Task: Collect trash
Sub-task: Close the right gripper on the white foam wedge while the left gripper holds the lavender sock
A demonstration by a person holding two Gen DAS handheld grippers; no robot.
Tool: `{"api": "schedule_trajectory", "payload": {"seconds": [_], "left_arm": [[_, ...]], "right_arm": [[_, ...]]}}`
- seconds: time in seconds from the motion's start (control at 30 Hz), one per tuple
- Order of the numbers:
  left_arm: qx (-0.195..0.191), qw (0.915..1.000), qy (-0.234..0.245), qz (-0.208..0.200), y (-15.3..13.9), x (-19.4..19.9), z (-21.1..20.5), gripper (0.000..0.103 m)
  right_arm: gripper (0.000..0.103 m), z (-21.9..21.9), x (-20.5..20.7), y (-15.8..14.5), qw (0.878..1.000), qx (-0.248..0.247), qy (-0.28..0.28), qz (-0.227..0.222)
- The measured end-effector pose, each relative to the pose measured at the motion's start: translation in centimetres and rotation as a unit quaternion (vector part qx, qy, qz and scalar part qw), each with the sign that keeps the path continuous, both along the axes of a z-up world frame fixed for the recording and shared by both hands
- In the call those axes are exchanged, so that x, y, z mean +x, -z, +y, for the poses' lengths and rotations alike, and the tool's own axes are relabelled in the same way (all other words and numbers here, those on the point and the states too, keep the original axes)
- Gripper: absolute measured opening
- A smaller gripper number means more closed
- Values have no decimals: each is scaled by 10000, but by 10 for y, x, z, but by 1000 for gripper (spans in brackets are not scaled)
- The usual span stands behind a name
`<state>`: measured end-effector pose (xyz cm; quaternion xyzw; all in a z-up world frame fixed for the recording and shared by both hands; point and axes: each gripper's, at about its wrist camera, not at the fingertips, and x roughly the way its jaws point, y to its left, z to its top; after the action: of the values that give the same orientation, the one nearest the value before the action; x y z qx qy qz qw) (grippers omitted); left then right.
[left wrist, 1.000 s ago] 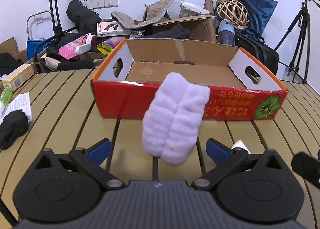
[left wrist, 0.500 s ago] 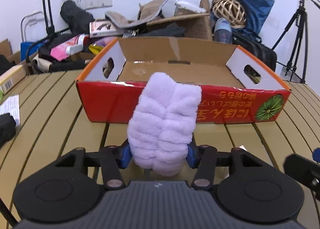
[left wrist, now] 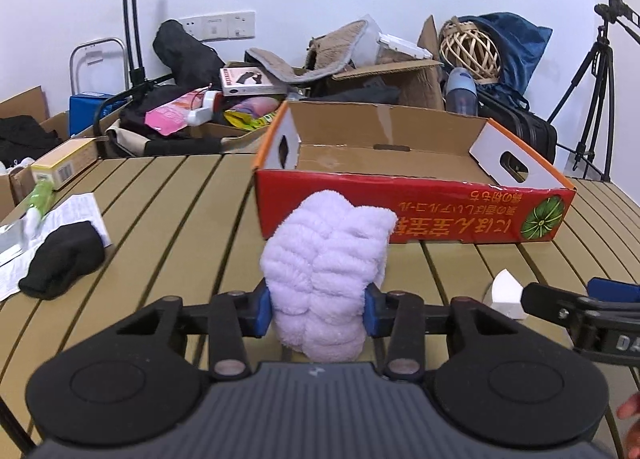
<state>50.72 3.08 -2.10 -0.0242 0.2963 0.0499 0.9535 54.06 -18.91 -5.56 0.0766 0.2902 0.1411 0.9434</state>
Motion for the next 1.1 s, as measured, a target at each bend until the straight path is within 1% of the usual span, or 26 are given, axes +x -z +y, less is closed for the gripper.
{"api": "schedule_trajectory", "payload": {"seconds": [0.17, 0.3, 0.33, 0.37, 0.43, 0.5, 0.57, 0.7, 0.73, 0.77, 0.8, 0.83, 0.87, 0.9, 0.93, 1.1], "left_arm": [[-42, 10000, 36, -48, -5, -15, 10, 42], [-101, 9999, 33, -112, -7, -24, 17, 42], [-120, 9999, 38, -116, -8, -26, 20, 42], [-129, 9998, 48, -116, -8, -28, 21, 42], [-123, 9998, 65, -122, -9, -32, 24, 42], [-149, 9997, 79, -154, -11, -37, 29, 42], [-219, 9996, 80, -180, -12, -41, 34, 42], [-305, 9993, 60, -213, -15, -48, 44, 42], [-315, 9993, 58, -215, -15, -49, 46, 42], [-320, 9992, 60, -220, -15, -50, 47, 42], [-327, 9992, 66, -229, -16, -52, 48, 42], [-339, 9991, 77, -240, -16, -53, 49, 42], [-357, 9990, 89, -249, -16, -54, 50, 42], [-372, 9989, 103, -258, -17, -56, 51, 42], [-371, 9989, 112, -267, -17, -57, 51, 42], [-411, 9985, 140, -345, -19, -68, 55, 42]], "right_arm": [[103, 8, 0, 2, 9999, -100, -16, 76], [102, 12, 2, 5, 9998, 65, -96, 171], [100, 13, 4, 6, 9996, 107, -99, 241], [94, 14, 6, 7, 9994, 106, -43, 316], [90, 18, 8, 9, 9991, 51, 111, 405], [89, 23, 12, 11, 9987, 109, 99, 487], [85, 26, 14, 12, 9984, 196, 70, 526], [82, 41, 17, 11, 9989, -51, 110, 456], [76, 45, 18, 11, 9989, -143, 116, 439], [66, 47, 19, 11, 9987, -215, 128, 442], [61, 50, 20, 11, 9984, -287, 162, 464], [52, 51, 22, 12, 9981, -324, 187, 492], [46, 52, 22, 13, 9977, -366, 229, 514], [43, 52, 23, 13, 9974, -418, 270, 515], [35, 52, 23, 13, 9973, -460, 304, 493], [29, 48, 17, 10, 9985, -204, 319, 406]]}}
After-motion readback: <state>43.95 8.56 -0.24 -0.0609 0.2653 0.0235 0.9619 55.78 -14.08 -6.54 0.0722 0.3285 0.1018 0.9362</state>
